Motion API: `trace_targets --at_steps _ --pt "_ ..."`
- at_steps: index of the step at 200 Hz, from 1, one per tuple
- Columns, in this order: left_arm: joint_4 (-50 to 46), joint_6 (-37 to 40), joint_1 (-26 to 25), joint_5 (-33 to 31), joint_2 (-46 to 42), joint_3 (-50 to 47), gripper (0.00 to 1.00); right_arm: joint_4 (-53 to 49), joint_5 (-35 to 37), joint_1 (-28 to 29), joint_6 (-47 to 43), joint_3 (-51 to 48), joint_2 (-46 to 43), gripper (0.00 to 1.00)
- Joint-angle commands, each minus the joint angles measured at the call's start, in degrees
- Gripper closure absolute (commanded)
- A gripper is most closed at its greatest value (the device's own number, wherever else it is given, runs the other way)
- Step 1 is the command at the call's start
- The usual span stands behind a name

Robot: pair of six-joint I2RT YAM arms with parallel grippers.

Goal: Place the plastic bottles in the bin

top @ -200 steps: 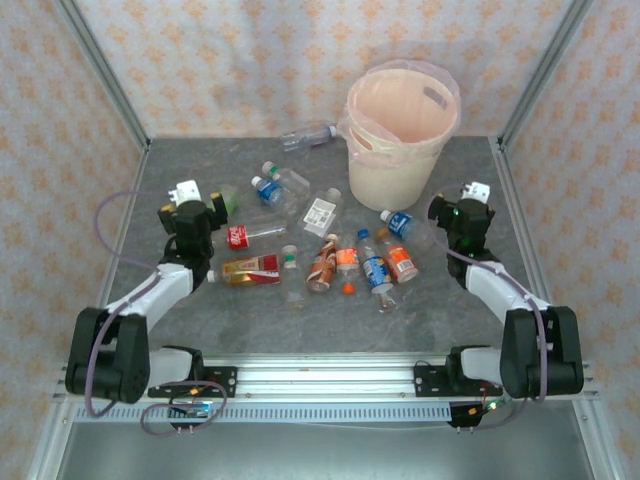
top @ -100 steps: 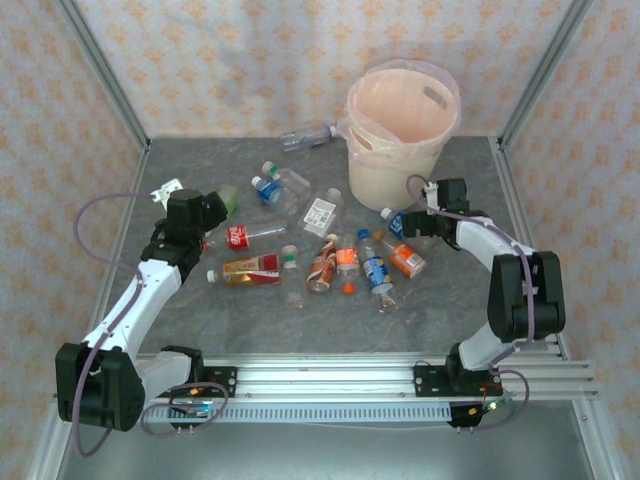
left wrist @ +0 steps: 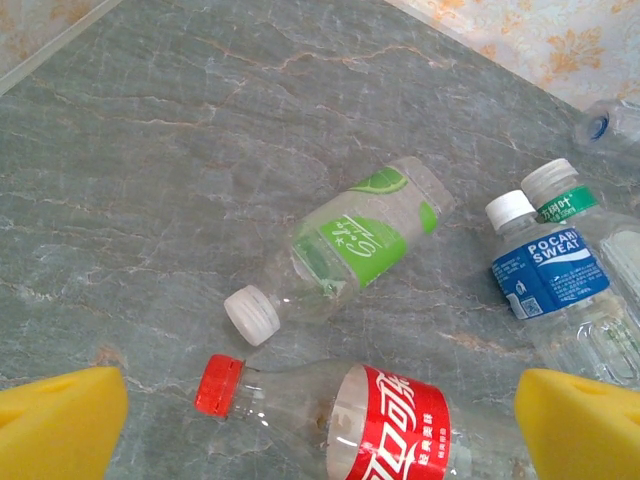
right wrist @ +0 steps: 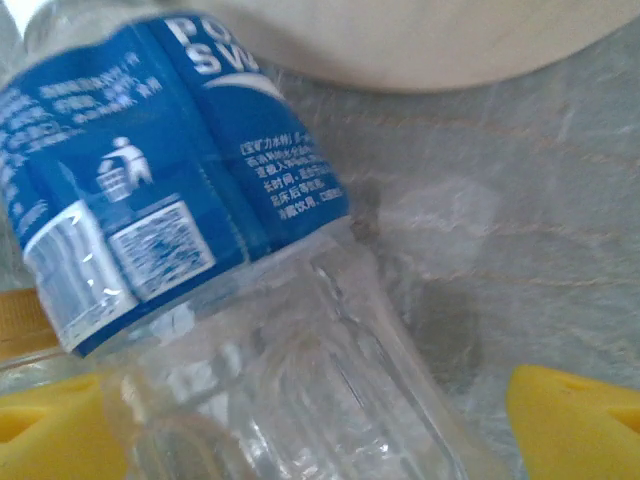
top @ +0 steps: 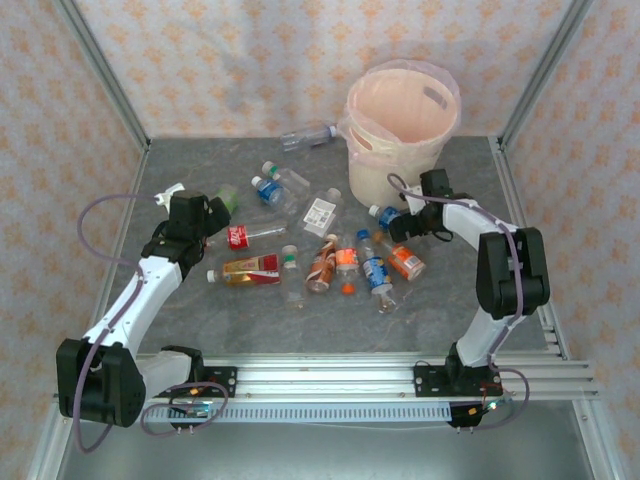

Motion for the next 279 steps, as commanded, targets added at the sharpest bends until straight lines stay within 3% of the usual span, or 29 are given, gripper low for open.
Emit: trace_targets --at_steps 1,22,56,90,113,148,182,207,228,250,264,279 --pt "-1.7 -0.7 -0.4 -0.2 0.6 1.6 0.0 -5.4 -1.5 -0.1 -2.0 -1.7 -0.1 0.05" --pt "-1.5 -0.6 -0.4 0.1 0.9 1.5 0.0 -4.5 3.6 0.6 -0.3 -1.4 1.3 0.06" --pt "-1.7 -0.8 -0.5 0.5 0.9 1.5 0.0 -1.5 6.0 1.0 0.8 -2.7 -0.2 0.28" --pt "-3.8 -3.6 -0.4 0.8 0.9 2.2 0.0 3.1 7.9 1.0 -0.3 -7.8 -7.8 0.38" --pt "-7.3 -6.4 -0.4 0.8 2.2 4.2 0.0 8.2 4.2 1.1 -0.8 -12.9 -15.7 0.46" --pt "-10.8 -10.5 -0.4 1.1 2.3 5.5 0.0 12.6 -3.5 2.8 -2.0 -16.1 -25.7 0.49" --pt "-12.3 -13.8 -0.4 1.4 -0.4 5.3 0.0 11.1 -17.4 4.9 0.3 -10.8 -30.2 0.48" --pt "-13.2 -15.0 -0.4 1.9 -1.9 5.0 0.0 18.5 -23.8 5.0 6.7 -6.2 -32.2 0.48" --pt "-14.0 -15.4 -0.4 2.5 -2.3 4.7 0.0 21.8 -20.2 5.0 11.7 0.9 -31.1 0.48" --pt "-15.0 -15.9 -0.5 3.2 -2.4 4.3 0.0 21.0 -8.8 5.0 15.9 8.8 -27.4 0.49" --pt "-15.6 -16.3 -0.4 4.4 -2.2 3.9 0.0 16.7 1.7 5.0 17.5 15.4 -22.6 0.5" --pt "-17.1 -16.9 -0.5 5.2 -2.1 4.1 0.0 9.5 6.9 4.9 16.9 23.7 -17.0 0.49"
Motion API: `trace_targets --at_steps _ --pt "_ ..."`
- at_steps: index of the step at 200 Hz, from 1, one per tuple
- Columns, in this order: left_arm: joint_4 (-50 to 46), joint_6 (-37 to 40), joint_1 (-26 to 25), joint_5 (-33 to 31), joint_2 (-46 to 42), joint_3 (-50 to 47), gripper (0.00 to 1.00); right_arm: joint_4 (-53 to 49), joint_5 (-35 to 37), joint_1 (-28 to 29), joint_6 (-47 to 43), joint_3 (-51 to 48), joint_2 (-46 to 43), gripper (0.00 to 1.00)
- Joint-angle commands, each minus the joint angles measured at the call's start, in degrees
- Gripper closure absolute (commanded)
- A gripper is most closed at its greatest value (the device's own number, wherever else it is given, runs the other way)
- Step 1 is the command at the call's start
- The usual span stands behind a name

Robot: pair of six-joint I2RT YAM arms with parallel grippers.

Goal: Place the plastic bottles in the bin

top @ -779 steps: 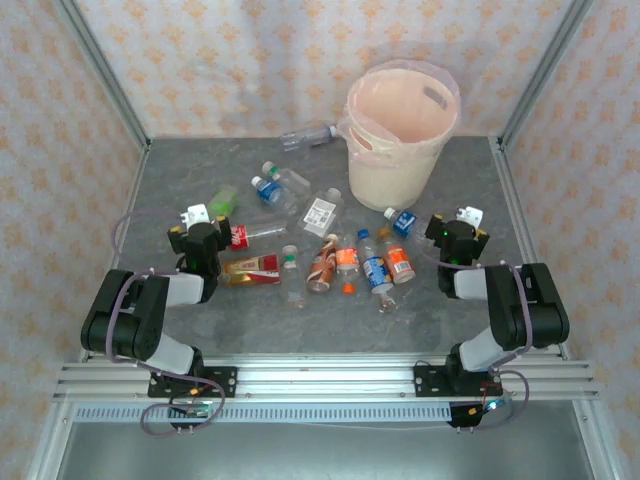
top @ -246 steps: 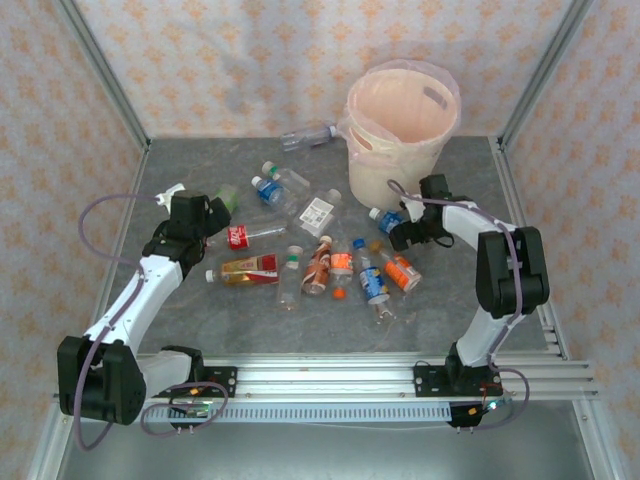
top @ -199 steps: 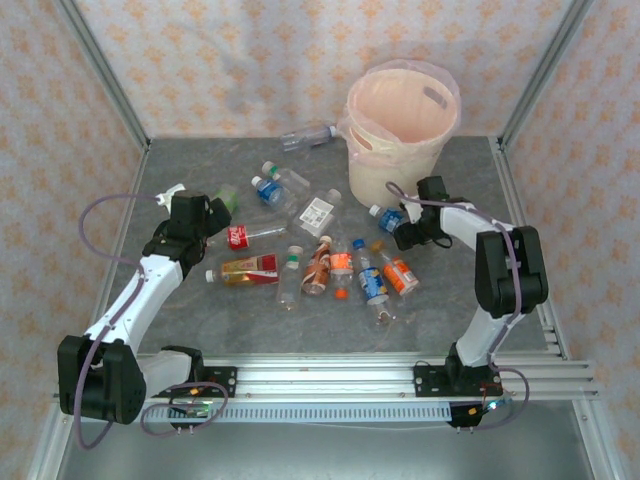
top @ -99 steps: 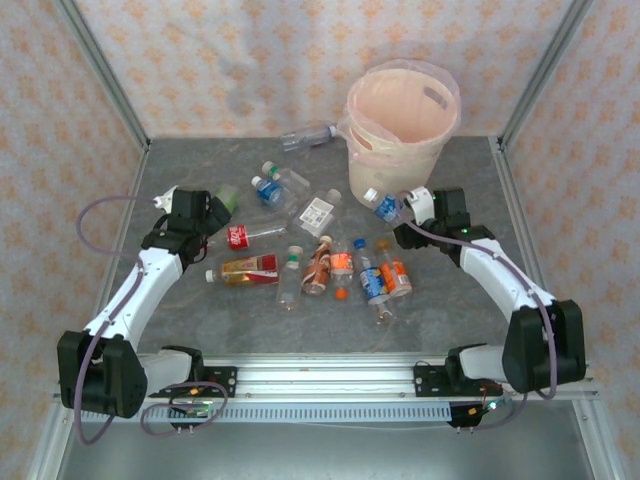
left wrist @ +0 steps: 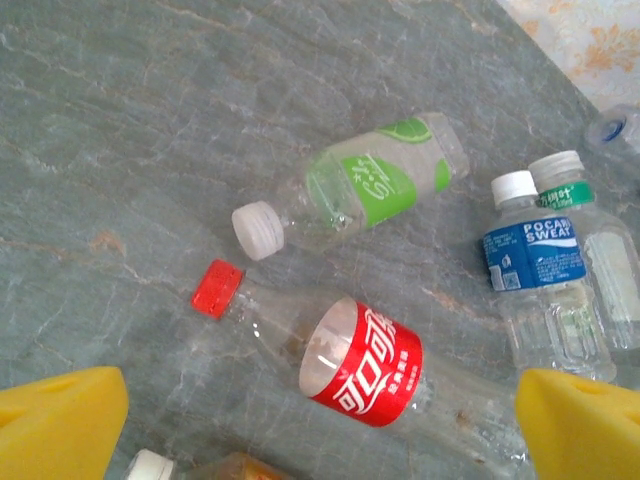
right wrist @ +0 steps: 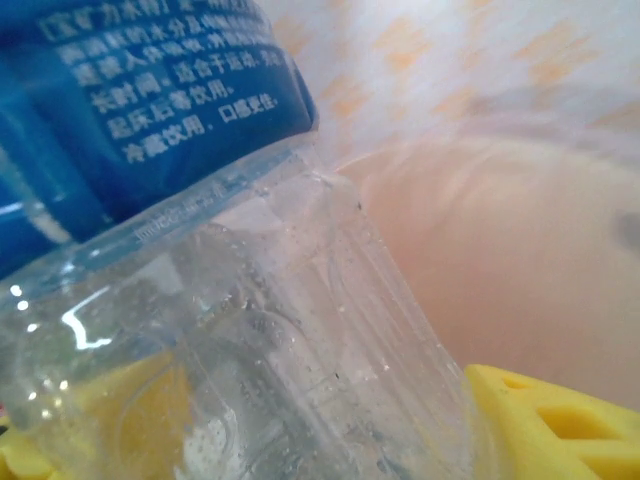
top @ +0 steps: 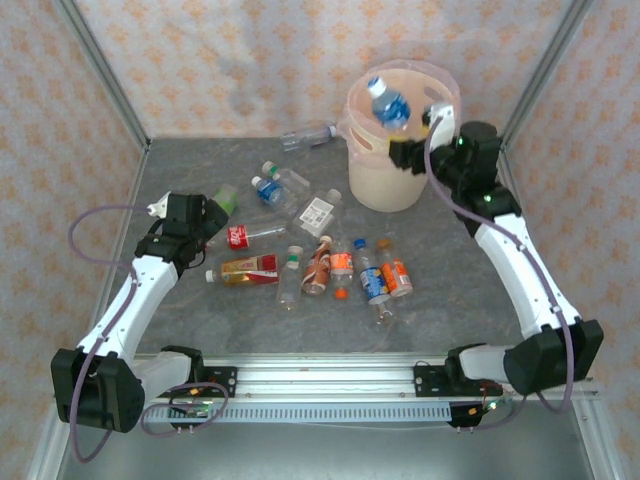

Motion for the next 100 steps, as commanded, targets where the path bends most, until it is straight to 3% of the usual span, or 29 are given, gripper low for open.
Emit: trace_targets --at_steps 1,57,100 --pt "-4.1 -1.9 -0.5 1.7 -0.4 0.1 0.0 -8.2 14.1 0.0 3.3 10.2 7.9 0.49" --pt "-8.4 -5.2 -0.4 4.4 -1.8 -0.5 0.0 -30.8 26.4 0.0 7.3 35.7 27.1 0.42" --pt "-13.2 -8.4 -0.6 6.2 -4.5 -1.7 0.0 -42.5 20.2 0.1 9.9 52.7 39.2 0.39"
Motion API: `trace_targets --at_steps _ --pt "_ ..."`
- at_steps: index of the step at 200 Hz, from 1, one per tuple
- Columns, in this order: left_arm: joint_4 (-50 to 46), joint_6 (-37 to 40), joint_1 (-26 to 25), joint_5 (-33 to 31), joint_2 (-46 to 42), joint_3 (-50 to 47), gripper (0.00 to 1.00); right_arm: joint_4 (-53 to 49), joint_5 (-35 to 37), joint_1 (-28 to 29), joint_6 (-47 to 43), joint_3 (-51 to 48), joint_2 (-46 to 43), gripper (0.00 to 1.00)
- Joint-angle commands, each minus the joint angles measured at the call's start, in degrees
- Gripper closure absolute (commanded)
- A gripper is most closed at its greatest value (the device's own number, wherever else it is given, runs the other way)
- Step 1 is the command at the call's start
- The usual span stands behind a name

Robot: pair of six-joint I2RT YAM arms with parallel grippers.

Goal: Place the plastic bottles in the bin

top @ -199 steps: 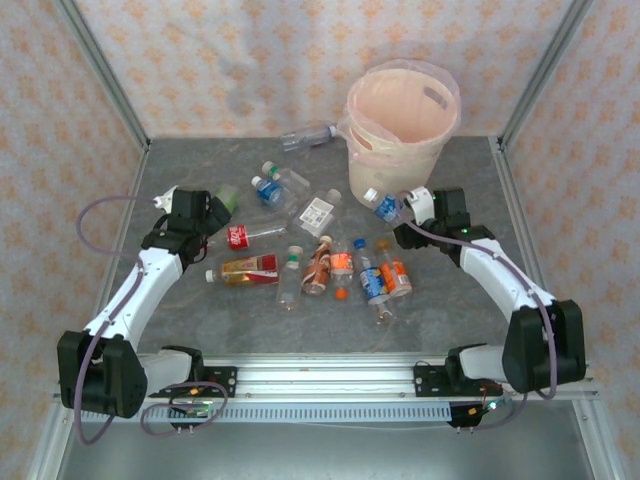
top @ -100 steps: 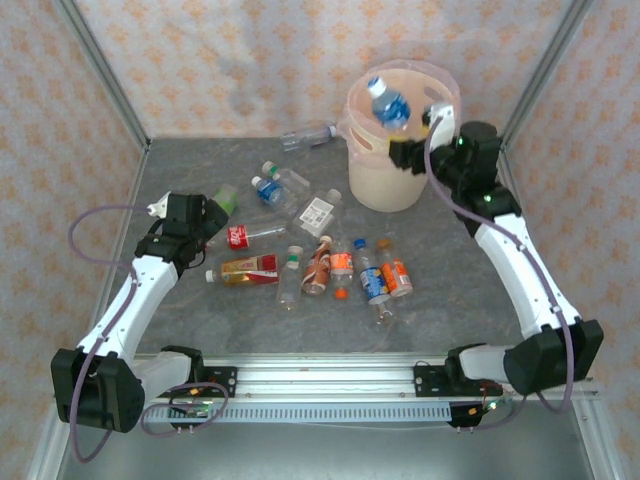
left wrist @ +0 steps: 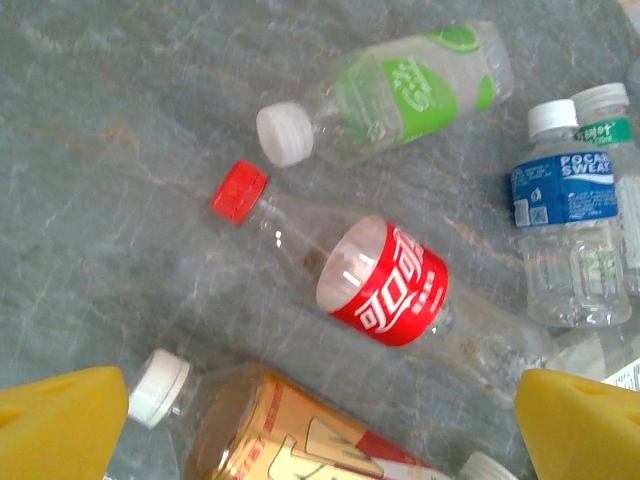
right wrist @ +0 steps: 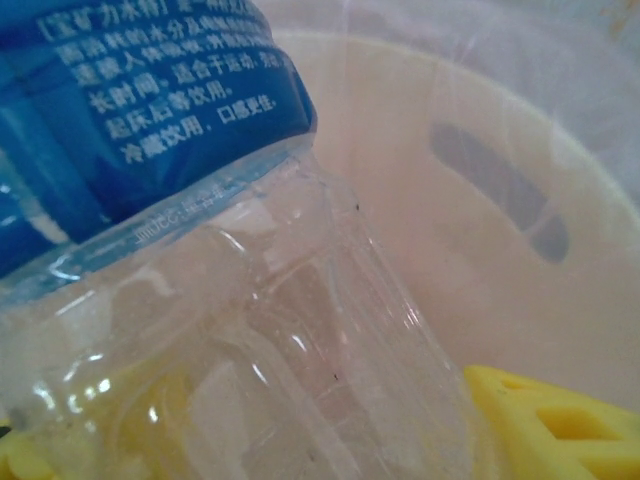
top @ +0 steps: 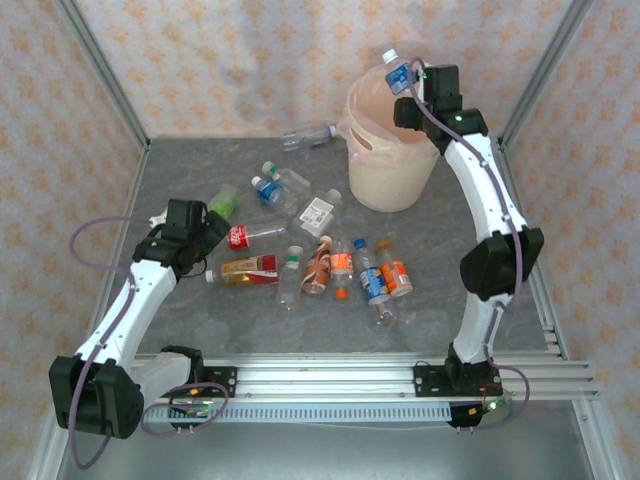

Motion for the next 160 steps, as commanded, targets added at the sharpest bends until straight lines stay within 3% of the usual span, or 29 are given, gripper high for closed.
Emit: trace_targets --at_steps 1,33,70,106,160 --pt "-5.9 -2.9 -0.6 0.6 -2.3 -0.7 0.0 -10.5 -1.1 0.2 2.9 7.9 3.7 0.38" --pt "-6.6 -5.8 -0.5 -0.6 -6.4 -4.0 0.0 -11.5 -8.1 0.1 3.2 11.5 6.6 0.33" --pt "-3.9 -11.0 -0.5 2.4 -8.5 -7.8 0.0 -9.8 -17.3 0.2 2.5 11.2 6.3 0.19" --pt "-2.9 -12.0 -1.2 3.0 -8.5 -8.3 0.0 -7.2 -19.1 0.1 2.8 9.4 3.8 0.09" --pt "-1.4 -16.3 -4.5 2.7 -8.3 -9.7 0.0 2.1 -17.9 0.2 4.0 -0.6 -4.9 0.04"
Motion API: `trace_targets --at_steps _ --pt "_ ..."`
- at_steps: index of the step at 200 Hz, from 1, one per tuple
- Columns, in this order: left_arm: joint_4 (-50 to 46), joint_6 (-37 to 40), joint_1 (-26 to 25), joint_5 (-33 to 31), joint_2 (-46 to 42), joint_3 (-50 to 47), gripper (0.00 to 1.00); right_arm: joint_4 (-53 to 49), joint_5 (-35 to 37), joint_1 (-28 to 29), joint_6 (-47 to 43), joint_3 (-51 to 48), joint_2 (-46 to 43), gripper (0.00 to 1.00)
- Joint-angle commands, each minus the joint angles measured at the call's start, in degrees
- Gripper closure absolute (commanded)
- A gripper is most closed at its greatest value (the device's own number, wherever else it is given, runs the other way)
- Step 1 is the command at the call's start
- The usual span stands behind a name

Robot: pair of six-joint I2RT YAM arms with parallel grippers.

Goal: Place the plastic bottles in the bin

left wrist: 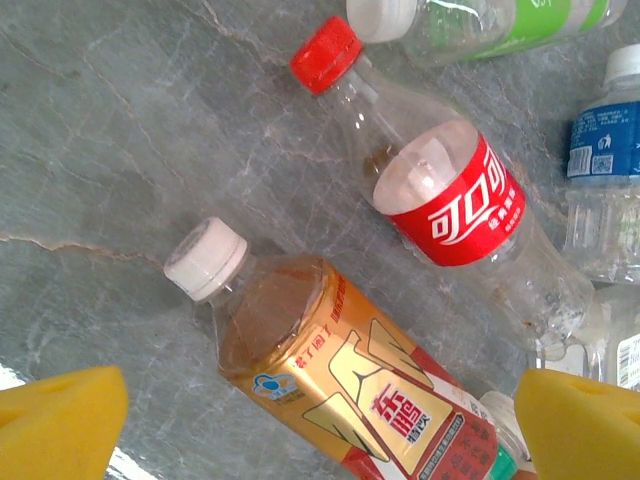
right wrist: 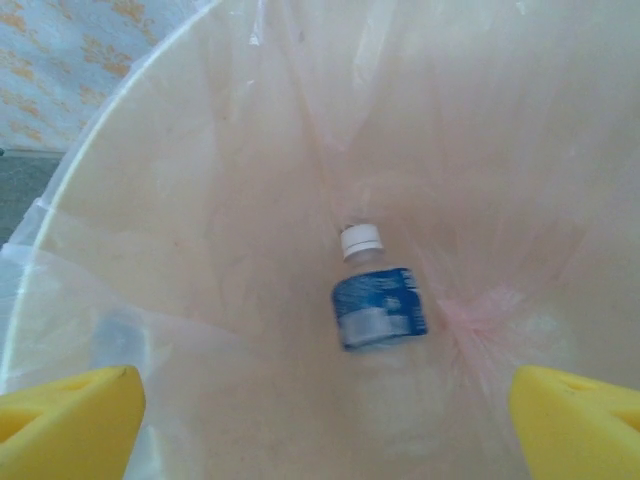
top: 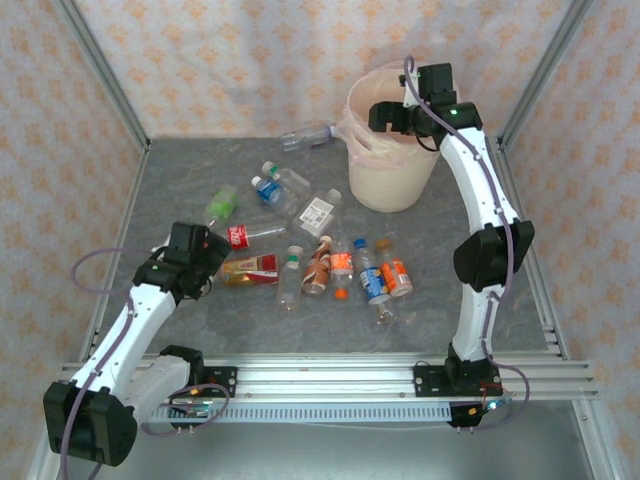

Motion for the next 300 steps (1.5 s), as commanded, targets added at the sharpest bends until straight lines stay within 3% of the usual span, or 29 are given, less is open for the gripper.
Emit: trace_targets --at_steps 1,40,73,105,130,168,226,300 --pt "1.0 -3.6 -1.6 -0.4 -0.5 -1.0 0.0 7.1 -0.1 0.2 1.0 -4.2 -7.5 0.04" --pt "2.8 -9.1 -4.8 -0.9 1.3 -1.8 0.0 18.9 3.1 0.2 3.5 -18.2 -20.4 0.01" --pt "3.9 -15.1 -6.2 -3.9 3.5 -2.8 0.0 34.8 5.2 0.1 6.2 -38.7 -36.5 0.01" --pt "10.1 -23.3 -6.5 -2.6 6.9 -4.8 0.0 50.9 0.8 0.2 8.2 -59.8 -52.2 0.01" --pt "14.3 -30.6 -8.0 -3.7 7.7 -6.9 0.03 55.0 -1.5 0.1 11.3 -68.3 -58.6 0.01" --pt "19.3 -32.1 -8.4 -4.9 12.0 -5.3 0.06 54.2 -5.1 0.2 12.0 -73.7 -59.9 0.01" --pt "17.8 -34.7 -9.5 -5.5 18.5 -3.8 0.08 52.3 -4.4 0.2 10.3 -76.1 -61.0 0.01" --pt "23.8 -33.3 -9.5 -8.6 22.2 -6.0 0.23 50.9 -4.4 0.2 9.1 -76.6 -60.4 0.01"
